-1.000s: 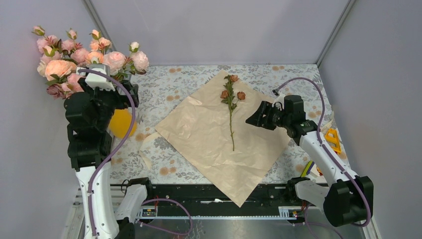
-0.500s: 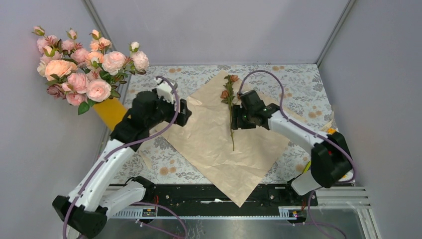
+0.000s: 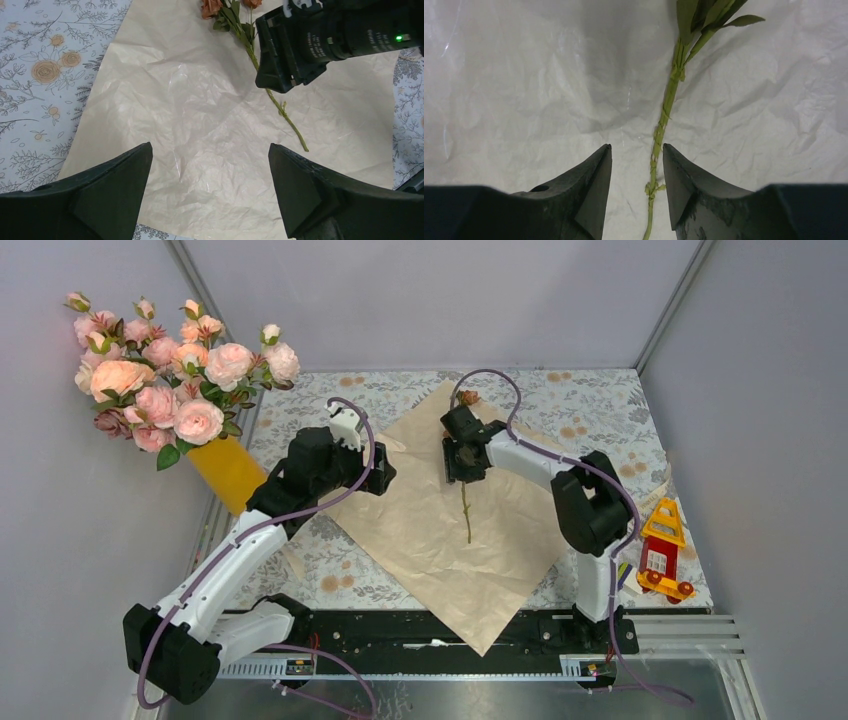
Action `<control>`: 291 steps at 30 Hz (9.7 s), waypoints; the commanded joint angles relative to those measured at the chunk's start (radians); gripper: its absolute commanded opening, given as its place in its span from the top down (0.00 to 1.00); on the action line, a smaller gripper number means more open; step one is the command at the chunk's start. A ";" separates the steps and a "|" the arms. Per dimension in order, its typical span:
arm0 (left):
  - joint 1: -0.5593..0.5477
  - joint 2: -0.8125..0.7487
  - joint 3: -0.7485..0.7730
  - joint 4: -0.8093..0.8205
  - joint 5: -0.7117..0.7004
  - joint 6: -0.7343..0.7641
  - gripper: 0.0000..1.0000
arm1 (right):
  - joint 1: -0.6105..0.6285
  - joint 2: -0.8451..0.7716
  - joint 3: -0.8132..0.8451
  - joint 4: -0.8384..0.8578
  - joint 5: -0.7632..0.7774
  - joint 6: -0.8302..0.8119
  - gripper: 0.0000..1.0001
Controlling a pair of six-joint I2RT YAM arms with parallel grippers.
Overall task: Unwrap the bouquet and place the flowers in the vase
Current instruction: Pick up the fake flower from the wrapping paper, then insert the fake flower into the vase.
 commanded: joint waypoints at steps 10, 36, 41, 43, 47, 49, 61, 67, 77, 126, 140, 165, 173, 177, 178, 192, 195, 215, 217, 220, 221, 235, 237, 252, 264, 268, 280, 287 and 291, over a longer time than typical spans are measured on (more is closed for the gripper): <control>-0.003 -0.019 0.010 0.033 -0.021 0.005 0.05 | -0.038 0.163 0.181 -0.092 0.064 0.011 0.57; -0.003 -0.060 0.004 0.018 -0.023 0.002 0.05 | -0.034 0.243 0.218 -0.128 0.157 0.004 0.79; -0.003 -0.070 0.001 0.019 -0.019 -0.003 0.05 | -0.024 0.245 0.214 -0.141 0.171 0.012 0.88; -0.003 -0.073 -0.002 0.022 -0.020 -0.007 0.05 | -0.025 0.241 0.210 -0.141 0.168 0.020 1.00; -0.003 -0.080 -0.011 0.036 -0.007 -0.020 0.05 | -0.024 0.208 0.187 -0.111 0.138 0.036 1.00; -0.003 -0.081 -0.017 0.047 0.000 -0.030 0.05 | -0.023 0.167 0.161 -0.078 0.124 0.046 1.00; -0.003 -0.093 -0.039 0.189 0.110 -0.194 0.05 | -0.026 -0.280 -0.201 0.331 0.033 0.050 1.00; -0.002 -0.084 -0.092 0.440 0.238 -0.422 0.05 | -0.025 -0.493 -0.353 0.487 -0.079 0.033 1.00; -0.024 0.027 -0.087 0.858 0.457 -0.722 0.05 | -0.016 -0.801 -0.458 0.659 -0.562 0.015 1.00; -0.066 -0.043 0.124 0.497 0.466 -0.353 1.00 | 0.018 -0.841 -0.409 0.659 -0.862 0.079 0.77; 0.148 -0.143 0.444 -0.195 0.185 0.315 1.00 | 0.015 -0.928 -0.453 0.471 -0.512 -0.058 0.29; 0.418 -0.251 0.663 -0.233 -0.521 0.341 1.00 | -0.452 -0.912 -0.579 0.438 -0.547 0.029 0.26; 0.421 -0.292 0.531 0.065 -0.558 0.399 1.00 | -0.483 -0.909 -0.618 0.480 -0.602 0.055 0.27; 0.427 -0.270 0.521 0.152 -0.544 0.406 1.00 | -0.489 -0.909 -0.621 0.480 -0.615 0.059 0.27; 0.432 -0.267 0.514 0.174 -0.540 0.412 1.00 | -0.491 -0.911 -0.622 0.479 -0.618 0.060 0.27; 0.673 -0.202 0.420 0.278 -0.299 0.330 1.00 | -0.502 -0.933 -0.666 0.529 -0.668 0.085 0.28; 0.706 -0.203 0.375 0.314 -0.258 0.304 1.00 | -0.502 -0.944 -0.679 0.539 -0.675 0.089 0.28; 0.789 -0.252 0.297 0.405 -0.171 0.242 1.00 | -0.503 -0.905 -0.706 0.632 -0.738 0.137 0.30; 0.788 -0.263 0.302 0.420 -0.172 0.253 1.00 | -0.503 -0.901 -0.712 0.641 -0.742 0.142 0.30; 0.789 -0.272 0.306 0.440 -0.176 0.257 1.00 | -0.503 -0.892 -0.716 0.660 -0.754 0.154 0.30; 0.788 -0.272 0.311 0.441 -0.176 0.260 1.00 | -0.503 -0.889 -0.716 0.664 -0.758 0.156 0.30; 0.788 -0.249 0.321 0.451 -0.169 0.300 1.00 | -0.505 -0.896 -0.723 0.664 -0.767 0.154 0.31; 0.789 -0.251 0.297 0.455 -0.175 0.305 1.00 | -0.505 -0.898 -0.725 0.664 -0.769 0.156 0.31; 0.812 -0.271 0.117 0.518 -0.188 0.278 1.00 | -0.505 -0.913 -0.724 0.668 -0.797 0.168 0.31; 0.888 -0.270 -0.002 0.572 -0.161 0.197 1.00 | -0.505 -0.921 -0.723 0.671 -0.810 0.173 0.31; 0.902 -0.263 -0.033 0.582 -0.145 0.175 1.00 | -0.505 -0.933 -0.727 0.670 -0.812 0.174 0.31; 0.916 -0.243 -0.097 0.599 -0.131 0.172 1.00 | -0.506 -0.953 -0.735 0.670 -0.829 0.182 0.31; 0.916 -0.265 -0.113 0.601 -0.145 0.173 1.00 | -0.507 -0.953 -0.735 0.671 -0.832 0.186 0.31; 0.916 -0.264 -0.141 0.610 -0.145 0.177 1.00 | -0.505 -0.952 -0.734 0.671 -0.834 0.188 0.31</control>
